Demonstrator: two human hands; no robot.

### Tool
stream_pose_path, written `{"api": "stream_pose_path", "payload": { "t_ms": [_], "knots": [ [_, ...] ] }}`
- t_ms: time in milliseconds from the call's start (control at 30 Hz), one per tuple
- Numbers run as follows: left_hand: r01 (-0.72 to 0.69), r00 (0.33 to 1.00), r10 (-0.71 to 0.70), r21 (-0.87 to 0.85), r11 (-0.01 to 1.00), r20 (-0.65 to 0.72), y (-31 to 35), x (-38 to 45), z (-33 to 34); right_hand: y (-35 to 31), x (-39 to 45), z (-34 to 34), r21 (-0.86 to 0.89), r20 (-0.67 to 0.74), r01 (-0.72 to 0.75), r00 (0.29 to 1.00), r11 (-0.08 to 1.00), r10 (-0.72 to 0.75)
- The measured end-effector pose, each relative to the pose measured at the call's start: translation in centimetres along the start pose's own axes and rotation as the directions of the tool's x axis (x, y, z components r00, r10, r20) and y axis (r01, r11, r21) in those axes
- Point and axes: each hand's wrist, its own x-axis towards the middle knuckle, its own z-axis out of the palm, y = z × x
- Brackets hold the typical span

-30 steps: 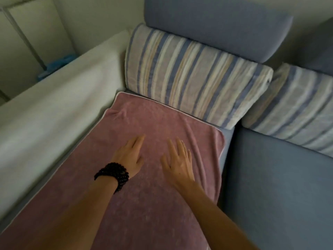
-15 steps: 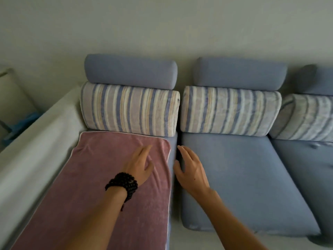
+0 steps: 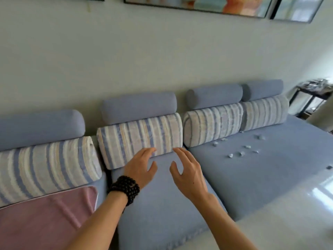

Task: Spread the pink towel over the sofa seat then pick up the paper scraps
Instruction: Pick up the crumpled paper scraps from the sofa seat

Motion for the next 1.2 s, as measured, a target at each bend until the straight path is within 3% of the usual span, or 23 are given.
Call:
{"api": "stream_pose_path", "payload": {
  "t_ms": [233, 500, 900, 1200],
  "knots": [
    [-0.185, 0.980, 0.193, -0.146, 0.972, 0.042, 16.5, 13.1, 8.9, 11.6, 4.7, -16.0, -0.071, -0.187, -0.156, 0.972, 0.985, 0.140],
    [-0.317, 0.919, 0.357, -0.229, 0.921, 0.166, 27.6, 24.2, 22.9, 26.0, 7.1, -26.0, -0.152, -0.285, -0.293, 0.927, 0.944, 0.242],
    [-0.250, 0.855, 0.338, -0.259, 0.933, 0.392, 28.7, 42.5, 46.2, 50.8, 16.6, -30.1, -0.219, -0.235, -0.492, 0.865, 0.843, 0.444],
    [-0.118, 0.792, 0.195, -0.167, 0.979, 0.579, 26.7, 52.1, 64.2, 71.5, 26.2, -29.0, -0.240, -0.109, -0.562, 0.826, 0.791, 0.553]
  ]
}}
